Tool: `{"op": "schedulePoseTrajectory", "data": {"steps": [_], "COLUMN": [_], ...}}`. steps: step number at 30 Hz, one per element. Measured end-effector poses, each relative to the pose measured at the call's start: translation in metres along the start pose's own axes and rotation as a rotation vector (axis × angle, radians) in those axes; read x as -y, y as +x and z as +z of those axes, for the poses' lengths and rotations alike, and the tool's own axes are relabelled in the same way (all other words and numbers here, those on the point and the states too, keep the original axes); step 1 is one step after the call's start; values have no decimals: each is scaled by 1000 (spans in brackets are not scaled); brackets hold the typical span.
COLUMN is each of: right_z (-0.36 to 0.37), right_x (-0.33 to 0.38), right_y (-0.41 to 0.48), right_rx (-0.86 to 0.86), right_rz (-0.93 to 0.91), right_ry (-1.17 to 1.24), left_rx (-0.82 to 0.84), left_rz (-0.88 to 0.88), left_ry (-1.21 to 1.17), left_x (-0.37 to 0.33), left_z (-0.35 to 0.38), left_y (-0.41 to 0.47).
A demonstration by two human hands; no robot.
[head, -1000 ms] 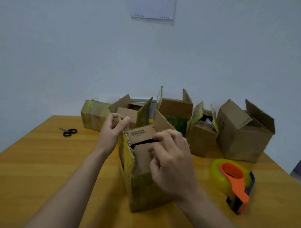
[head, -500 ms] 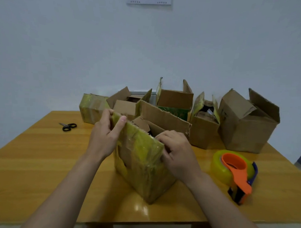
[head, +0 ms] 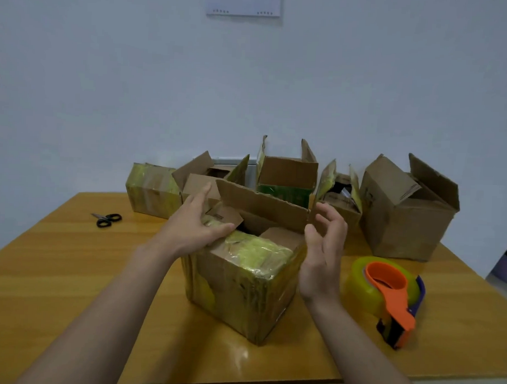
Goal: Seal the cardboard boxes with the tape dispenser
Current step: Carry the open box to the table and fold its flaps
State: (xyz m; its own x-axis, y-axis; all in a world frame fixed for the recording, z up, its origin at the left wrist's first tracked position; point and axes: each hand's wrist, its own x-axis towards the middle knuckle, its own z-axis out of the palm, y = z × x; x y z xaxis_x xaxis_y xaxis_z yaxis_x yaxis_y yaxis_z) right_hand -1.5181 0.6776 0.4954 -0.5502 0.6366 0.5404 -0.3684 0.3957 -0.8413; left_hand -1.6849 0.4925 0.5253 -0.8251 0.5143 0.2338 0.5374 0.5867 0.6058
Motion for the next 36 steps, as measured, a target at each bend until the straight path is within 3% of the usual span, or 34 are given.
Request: {"op": "schedulePoseTrajectory", "data": {"steps": [3, 7, 11, 16, 25, 29, 36], "right_z": [3, 8, 5, -3, 18, 22, 26], "right_x": [1, -5, -10, -10, 19, 15, 6], "right_y": [6, 10, 25, 43, 46, 43, 54], "right_rx": [150, 240, 295, 488, 654, 795, 939], "right_rz": [39, -61, -89, 3, 5, 62, 87], "right_ry": [-67, -207, -261, -448, -836, -978, -1095], "left_rx": [66, -47, -110, -125, 174, 333, 356], "left_rz": [116, 238, 154, 28, -24, -3, 21], "left_ry": [10, -93, -124, 72, 422, 461, 634], "left_x": [-1, -6, -6, -12, -25, -29, -34], "left_z": [-6, -4, 2, 11, 7, 3, 8], "left_y": [10, 9, -1, -14, -4, 2, -2]}}
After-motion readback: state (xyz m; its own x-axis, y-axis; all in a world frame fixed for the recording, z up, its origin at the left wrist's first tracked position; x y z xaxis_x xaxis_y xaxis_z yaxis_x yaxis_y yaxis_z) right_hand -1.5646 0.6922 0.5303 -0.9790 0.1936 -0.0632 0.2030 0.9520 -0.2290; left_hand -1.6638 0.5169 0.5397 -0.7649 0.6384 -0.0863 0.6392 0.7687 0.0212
